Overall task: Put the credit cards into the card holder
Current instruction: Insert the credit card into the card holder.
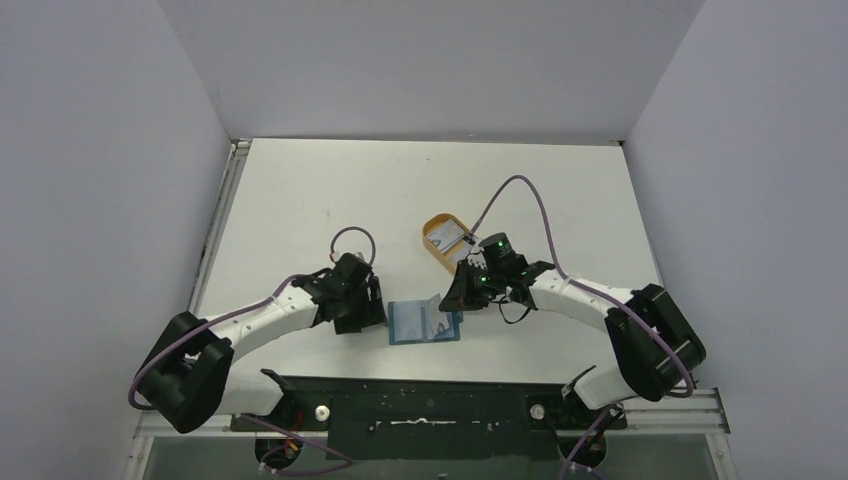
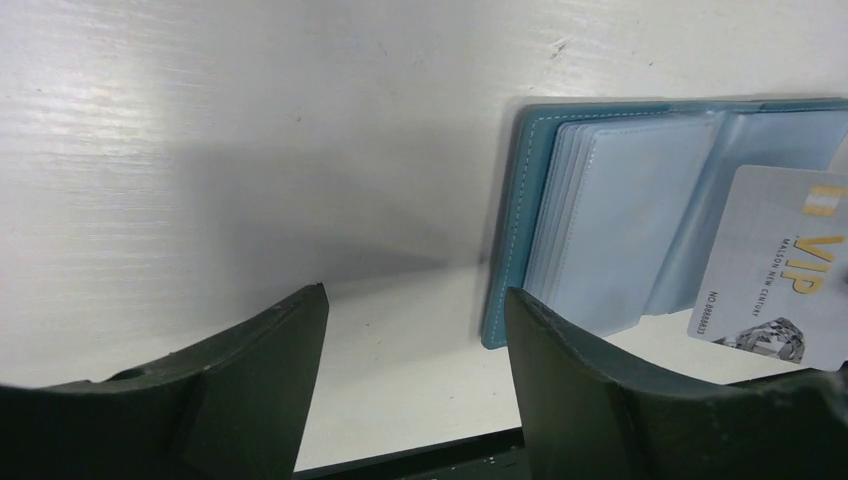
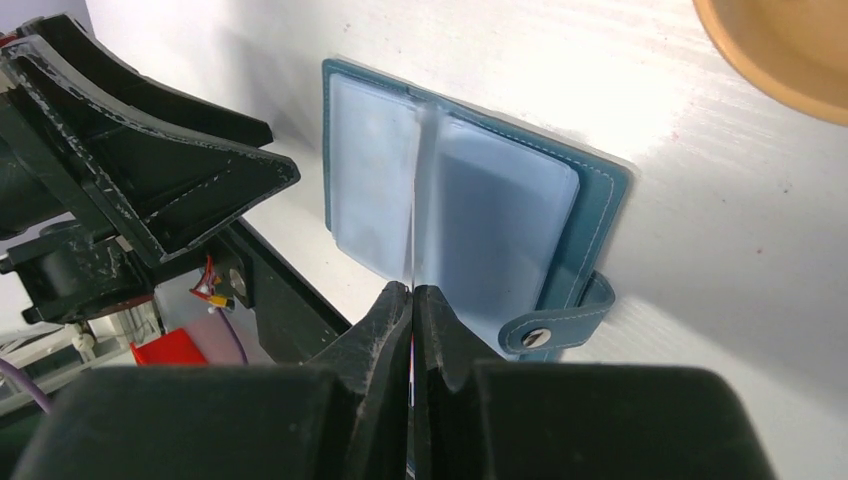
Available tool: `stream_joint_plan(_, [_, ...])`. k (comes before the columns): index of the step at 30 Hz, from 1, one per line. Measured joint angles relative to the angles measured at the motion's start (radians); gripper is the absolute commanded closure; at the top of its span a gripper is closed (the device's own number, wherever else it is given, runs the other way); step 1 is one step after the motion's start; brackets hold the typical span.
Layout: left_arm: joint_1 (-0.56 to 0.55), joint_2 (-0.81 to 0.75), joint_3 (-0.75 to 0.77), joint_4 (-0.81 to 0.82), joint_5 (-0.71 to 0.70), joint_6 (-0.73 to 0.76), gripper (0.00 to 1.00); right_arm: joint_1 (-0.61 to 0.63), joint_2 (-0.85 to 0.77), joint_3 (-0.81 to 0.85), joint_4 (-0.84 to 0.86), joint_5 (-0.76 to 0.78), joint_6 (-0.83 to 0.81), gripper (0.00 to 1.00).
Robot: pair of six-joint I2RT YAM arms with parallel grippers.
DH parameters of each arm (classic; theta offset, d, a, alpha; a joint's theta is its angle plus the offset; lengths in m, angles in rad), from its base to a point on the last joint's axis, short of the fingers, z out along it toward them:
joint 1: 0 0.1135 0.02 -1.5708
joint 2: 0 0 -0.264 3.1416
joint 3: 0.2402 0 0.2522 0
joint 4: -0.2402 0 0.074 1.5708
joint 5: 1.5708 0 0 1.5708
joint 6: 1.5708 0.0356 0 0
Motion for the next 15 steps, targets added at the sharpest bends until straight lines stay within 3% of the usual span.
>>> stream_joint_plan(15, [0.004,0.061,-0.002,0.109,0.086,-0.012,0.43,0.019,0.076,-0.002,0.059,-0.034,0.026,1.0])
